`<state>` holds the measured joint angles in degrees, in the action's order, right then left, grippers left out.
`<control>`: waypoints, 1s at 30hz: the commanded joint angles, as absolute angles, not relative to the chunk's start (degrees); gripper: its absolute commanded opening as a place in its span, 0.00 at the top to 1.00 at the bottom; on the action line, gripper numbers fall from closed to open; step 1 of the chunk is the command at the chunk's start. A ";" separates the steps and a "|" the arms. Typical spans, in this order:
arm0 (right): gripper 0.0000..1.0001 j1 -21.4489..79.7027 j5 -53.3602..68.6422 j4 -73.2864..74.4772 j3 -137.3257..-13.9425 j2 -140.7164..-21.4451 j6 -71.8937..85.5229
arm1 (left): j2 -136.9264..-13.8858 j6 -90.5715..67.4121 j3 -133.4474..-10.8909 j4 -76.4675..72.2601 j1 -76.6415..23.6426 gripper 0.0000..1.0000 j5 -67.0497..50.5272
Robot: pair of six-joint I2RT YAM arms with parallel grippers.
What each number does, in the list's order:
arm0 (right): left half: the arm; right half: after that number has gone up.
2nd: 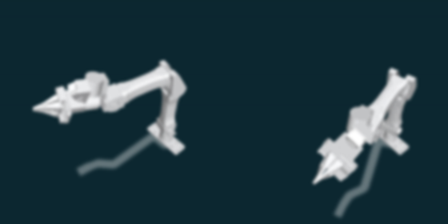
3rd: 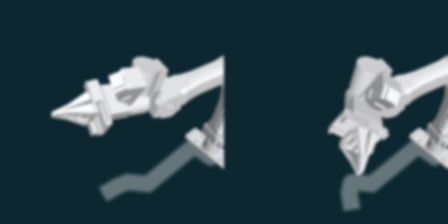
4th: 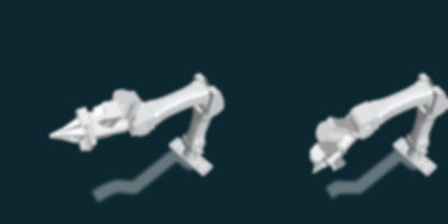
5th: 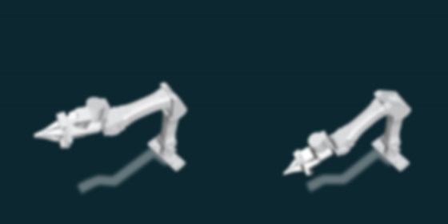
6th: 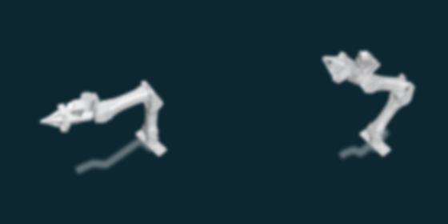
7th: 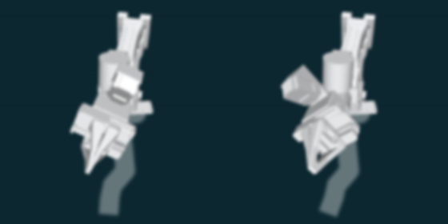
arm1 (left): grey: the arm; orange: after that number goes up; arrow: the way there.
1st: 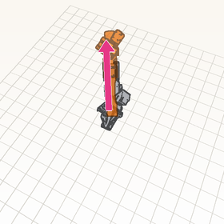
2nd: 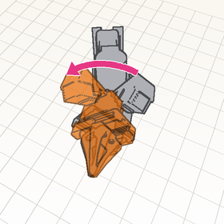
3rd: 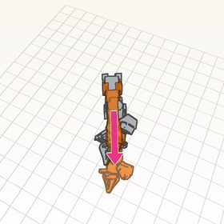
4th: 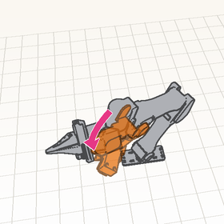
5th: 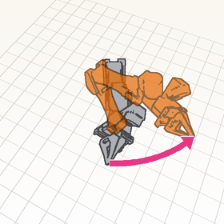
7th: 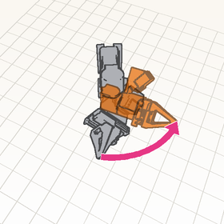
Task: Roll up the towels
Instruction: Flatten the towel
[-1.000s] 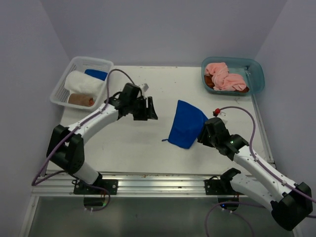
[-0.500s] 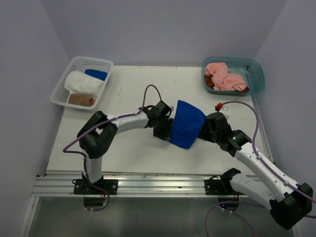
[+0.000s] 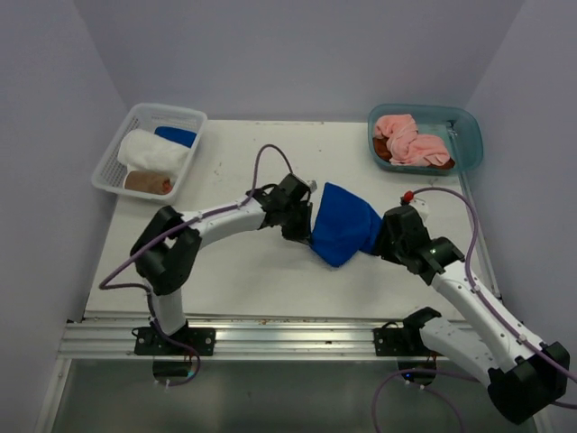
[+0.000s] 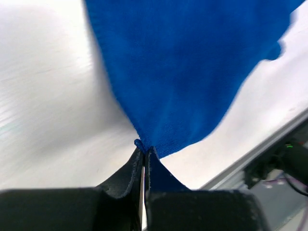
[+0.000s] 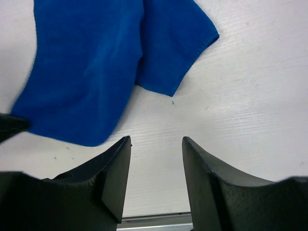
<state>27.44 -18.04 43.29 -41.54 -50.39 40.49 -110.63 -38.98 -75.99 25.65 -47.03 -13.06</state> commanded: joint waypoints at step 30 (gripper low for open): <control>1.00 21.01 -4.90 14.38 -42.86 -74.45 39.30 | -93.43 -37.89 -79.88 26.18 -33.05 1.00 -16.61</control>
<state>21.76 0.67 13.37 -34.94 -76.07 42.33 -93.47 -39.79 -74.85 25.45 -34.65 -16.12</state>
